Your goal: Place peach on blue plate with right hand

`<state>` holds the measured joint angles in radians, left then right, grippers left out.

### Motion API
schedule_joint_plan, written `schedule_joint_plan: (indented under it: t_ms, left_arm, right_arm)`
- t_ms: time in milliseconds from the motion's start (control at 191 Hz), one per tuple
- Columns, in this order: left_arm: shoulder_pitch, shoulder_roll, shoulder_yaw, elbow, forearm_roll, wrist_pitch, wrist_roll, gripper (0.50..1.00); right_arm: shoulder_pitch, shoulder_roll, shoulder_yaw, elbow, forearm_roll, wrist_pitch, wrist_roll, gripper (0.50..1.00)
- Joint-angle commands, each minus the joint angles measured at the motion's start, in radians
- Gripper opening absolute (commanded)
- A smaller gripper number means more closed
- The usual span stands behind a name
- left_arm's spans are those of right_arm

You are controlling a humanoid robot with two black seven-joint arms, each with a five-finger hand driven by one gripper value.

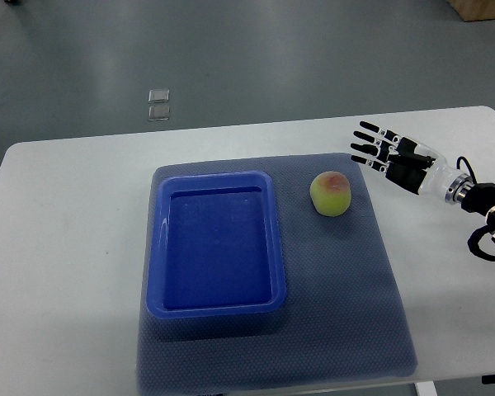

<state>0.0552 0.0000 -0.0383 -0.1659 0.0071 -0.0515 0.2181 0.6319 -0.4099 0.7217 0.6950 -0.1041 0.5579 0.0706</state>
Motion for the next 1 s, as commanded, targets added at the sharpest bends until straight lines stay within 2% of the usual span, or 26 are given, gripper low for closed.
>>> schedule_joint_plan:
  t_ms: [0,147,409,488,645,855,860,996]
  left_arm:
    - [0.0,0.0,0.001,-0.001,0.001,-0.001,0.0,1.0]
    - [0.011,0.0,0.005,0.0,0.001,0.002,0.001,1.0]
    - [0.011,0.0,-0.002,-0.006,-0.003,-0.011,0.004,1.0]
    - [0.011,0.0,-0.002,-0.004,-0.003,-0.013,0.004,1.0]
    - [0.011,0.0,-0.002,-0.004,-0.003,-0.013,0.004,1.0]
    - [0.011,0.0,-0.002,-0.004,-0.003,-0.014,0.004,1.0]
    - [0.011,0.0,-0.002,-0.001,-0.003,-0.014,0.004,1.0]
    - [0.011,0.0,-0.002,0.0,-0.003,-0.013,0.004,1.0]
  right_arm:
    - [-0.001,0.002,0.004,0.0,0.0,-0.013,0.0,0.934]
    - [-0.001,0.008,0.004,-0.002,0.0,-0.035,0.0,0.934]
    - [0.008,-0.006,-0.007,0.0,-0.009,-0.007,0.002,0.934]
    - [0.009,-0.009,-0.001,0.0,-0.092,-0.012,0.015,0.932]
    - [0.02,-0.012,-0.001,0.0,-0.255,-0.013,0.101,0.932]
    - [0.046,-0.021,-0.001,0.001,-0.37,-0.009,0.107,0.932]
    - [0.06,-0.03,-0.002,0.003,-0.429,-0.006,0.109,0.932]
    - [0.089,-0.038,-0.002,0.034,-0.603,0.03,0.135,0.932]
